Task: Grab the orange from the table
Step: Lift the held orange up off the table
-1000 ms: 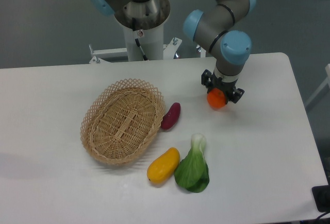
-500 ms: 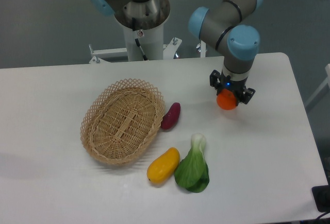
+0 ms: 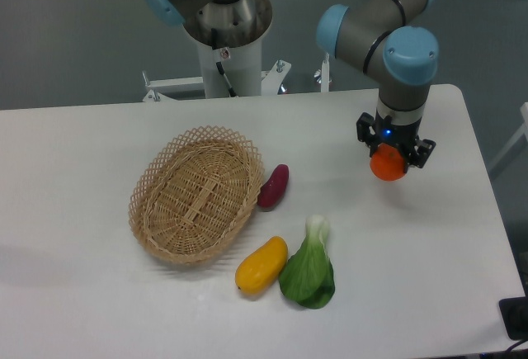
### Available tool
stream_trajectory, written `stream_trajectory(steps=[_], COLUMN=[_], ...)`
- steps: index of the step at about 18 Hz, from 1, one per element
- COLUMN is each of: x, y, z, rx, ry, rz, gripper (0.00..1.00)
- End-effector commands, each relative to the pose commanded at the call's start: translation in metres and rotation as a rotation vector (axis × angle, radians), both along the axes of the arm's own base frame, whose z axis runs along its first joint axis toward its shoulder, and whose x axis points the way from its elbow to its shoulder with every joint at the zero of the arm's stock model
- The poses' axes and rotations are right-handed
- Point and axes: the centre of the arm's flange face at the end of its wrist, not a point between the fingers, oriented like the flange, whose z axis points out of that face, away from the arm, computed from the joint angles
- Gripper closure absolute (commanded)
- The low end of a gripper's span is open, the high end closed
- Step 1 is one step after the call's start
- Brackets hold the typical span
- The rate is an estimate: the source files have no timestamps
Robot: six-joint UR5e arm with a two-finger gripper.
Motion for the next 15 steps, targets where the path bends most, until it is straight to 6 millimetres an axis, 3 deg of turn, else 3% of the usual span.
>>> stream_trajectory(steps=[15], x=[-0.031], y=[0.015], z=[0.024], rx=[0.044], ry=[0.050], rz=[-0.004], gripper=[0.37])
